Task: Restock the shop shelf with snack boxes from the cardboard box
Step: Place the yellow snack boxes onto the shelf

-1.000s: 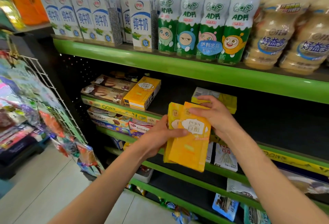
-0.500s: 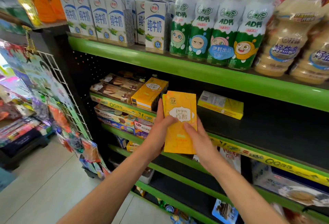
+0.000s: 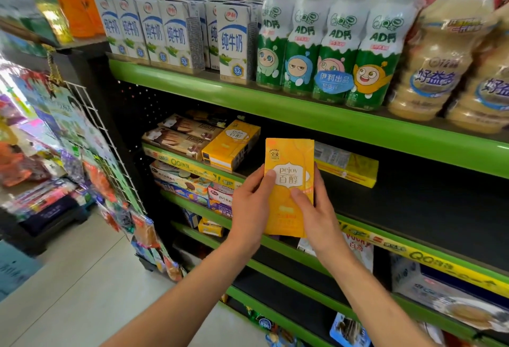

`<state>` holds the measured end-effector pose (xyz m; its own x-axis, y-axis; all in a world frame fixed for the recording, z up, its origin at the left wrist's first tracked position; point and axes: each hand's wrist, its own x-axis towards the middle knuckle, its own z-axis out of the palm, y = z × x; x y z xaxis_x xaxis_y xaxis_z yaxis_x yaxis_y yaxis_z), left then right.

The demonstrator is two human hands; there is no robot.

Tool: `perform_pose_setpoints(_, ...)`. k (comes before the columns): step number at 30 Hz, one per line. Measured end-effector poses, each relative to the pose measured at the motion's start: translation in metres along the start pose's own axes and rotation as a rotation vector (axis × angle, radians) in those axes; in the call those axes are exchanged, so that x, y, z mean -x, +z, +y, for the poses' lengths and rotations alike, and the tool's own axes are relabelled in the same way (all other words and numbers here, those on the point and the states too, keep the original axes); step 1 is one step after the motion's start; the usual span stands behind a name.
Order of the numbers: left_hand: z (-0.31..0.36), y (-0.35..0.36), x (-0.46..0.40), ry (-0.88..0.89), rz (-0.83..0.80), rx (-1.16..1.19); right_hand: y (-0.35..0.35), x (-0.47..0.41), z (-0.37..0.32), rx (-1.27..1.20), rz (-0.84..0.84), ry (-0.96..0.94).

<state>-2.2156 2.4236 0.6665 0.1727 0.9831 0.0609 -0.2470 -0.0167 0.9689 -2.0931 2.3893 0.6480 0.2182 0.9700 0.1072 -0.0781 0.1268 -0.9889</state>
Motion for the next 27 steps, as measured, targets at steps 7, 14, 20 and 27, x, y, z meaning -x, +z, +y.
perform_pose_setpoints(7,0.008,0.009,0.000,0.156,0.030,-0.198,-0.004,0.000,0.003,-0.017,-0.028,0.008)
perform_pose_setpoints(14,0.006,0.026,0.009,0.144,0.072,-0.247,-0.022,-0.002,-0.005,-0.055,-0.104,0.057)
perform_pose_setpoints(20,0.007,0.027,0.020,0.013,0.120,-0.049,-0.026,0.003,-0.007,-0.042,-0.184,0.117)
perform_pose_setpoints(27,0.003,0.030,0.033,-0.063,0.144,0.116,-0.031,0.012,-0.001,-0.111,-0.226,0.156)
